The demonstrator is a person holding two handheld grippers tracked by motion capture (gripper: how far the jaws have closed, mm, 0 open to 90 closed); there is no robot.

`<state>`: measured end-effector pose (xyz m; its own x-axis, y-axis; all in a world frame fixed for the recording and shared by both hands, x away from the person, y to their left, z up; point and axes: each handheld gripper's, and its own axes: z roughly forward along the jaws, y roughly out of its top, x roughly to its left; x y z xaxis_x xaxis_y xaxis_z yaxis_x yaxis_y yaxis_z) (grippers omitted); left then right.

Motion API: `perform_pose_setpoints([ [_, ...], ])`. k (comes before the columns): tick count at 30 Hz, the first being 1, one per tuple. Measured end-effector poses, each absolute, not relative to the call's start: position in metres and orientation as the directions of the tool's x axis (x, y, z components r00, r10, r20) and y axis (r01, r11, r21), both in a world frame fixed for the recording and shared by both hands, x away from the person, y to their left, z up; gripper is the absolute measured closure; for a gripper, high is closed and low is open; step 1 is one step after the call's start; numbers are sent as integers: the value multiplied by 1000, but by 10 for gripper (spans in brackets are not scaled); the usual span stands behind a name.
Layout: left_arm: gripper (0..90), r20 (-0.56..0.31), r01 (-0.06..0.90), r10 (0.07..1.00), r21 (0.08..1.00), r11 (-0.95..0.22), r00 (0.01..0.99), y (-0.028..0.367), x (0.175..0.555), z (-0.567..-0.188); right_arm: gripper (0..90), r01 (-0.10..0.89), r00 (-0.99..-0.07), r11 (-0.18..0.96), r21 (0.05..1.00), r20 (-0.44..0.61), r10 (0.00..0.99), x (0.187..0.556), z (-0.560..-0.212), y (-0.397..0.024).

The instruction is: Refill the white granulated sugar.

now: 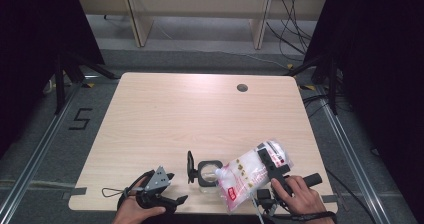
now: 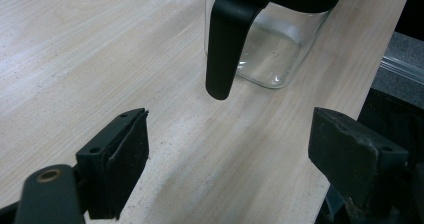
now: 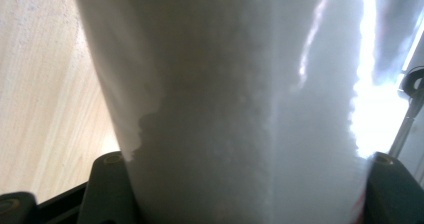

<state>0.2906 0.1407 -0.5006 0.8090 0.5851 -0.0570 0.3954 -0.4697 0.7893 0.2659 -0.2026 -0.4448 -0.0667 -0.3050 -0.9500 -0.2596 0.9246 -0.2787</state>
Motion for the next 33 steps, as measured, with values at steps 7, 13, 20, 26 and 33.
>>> perform_pose_setpoints([
  [7,161,-24,365,562,783,-503,827,142,292,-500,405,-246,-81,935,-256,-956,-283,265,-446,-204],
  [13,161,-20,362,560,782,-507,828,142,292,-500,406,-270,-50,924,-271,-954,-295,264,-438,-204],
  [20,161,-26,370,567,782,-502,823,142,292,-500,406,-275,-64,918,-286,-947,-314,264,-443,-202],
  [26,162,-41,384,574,782,-491,818,142,291,-500,406,-267,-62,924,-273,-952,-299,262,-442,-204],
  [33,161,-20,363,563,783,-505,826,142,292,-500,406,-268,-54,922,-280,-951,-305,261,-440,-204],
])
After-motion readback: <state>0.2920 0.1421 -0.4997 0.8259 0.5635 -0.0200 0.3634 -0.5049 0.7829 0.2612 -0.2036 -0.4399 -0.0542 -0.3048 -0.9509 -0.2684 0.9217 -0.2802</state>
